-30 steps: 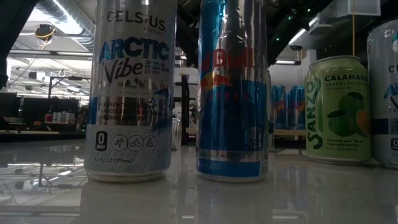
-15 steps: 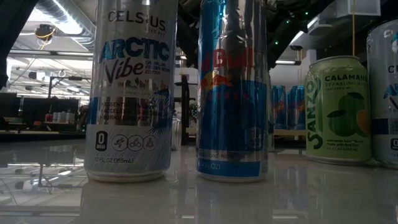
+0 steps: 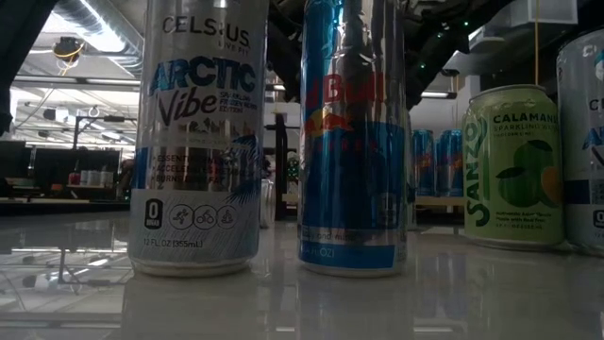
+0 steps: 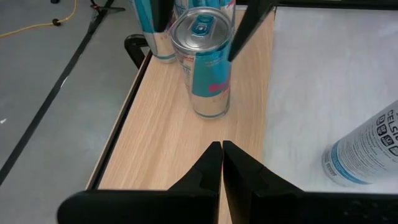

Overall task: Place canned beverage on shelf
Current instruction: Put the blue soda can on the shelf aligned with the other blue soda cans

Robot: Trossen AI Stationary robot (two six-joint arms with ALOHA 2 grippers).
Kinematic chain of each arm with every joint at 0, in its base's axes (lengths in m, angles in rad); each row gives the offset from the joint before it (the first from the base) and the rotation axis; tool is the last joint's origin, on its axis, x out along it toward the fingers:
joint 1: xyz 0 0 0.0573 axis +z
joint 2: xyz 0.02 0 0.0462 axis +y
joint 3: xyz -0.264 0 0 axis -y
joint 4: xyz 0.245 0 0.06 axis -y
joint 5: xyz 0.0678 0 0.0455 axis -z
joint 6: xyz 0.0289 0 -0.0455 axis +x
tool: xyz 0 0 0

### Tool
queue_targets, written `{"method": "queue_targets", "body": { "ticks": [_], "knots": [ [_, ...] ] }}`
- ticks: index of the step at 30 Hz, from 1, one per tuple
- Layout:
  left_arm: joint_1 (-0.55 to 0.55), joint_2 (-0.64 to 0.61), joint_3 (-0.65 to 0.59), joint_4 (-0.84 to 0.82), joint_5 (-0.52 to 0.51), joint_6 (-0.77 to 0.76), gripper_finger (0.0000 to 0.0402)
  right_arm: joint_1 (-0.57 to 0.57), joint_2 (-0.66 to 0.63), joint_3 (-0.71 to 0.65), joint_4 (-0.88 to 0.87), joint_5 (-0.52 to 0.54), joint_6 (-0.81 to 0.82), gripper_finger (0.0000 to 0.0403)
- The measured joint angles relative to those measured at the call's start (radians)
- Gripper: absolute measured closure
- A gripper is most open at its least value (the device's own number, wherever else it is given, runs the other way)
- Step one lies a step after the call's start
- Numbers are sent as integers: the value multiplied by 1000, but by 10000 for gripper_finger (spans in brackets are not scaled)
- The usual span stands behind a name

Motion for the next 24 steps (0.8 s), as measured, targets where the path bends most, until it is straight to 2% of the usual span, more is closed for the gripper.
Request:
{"method": "queue_targets", "body": {
  "ticks": [19, 24],
  "knots": [
    [0, 0, 0, 0, 0, 1, 396, 0, 0, 0, -13, -2, 1, 100],
    [0, 0, 0, 0, 0, -3, 396, 0, 46, -1, -10, 9, -3, 100]
  ]
}}
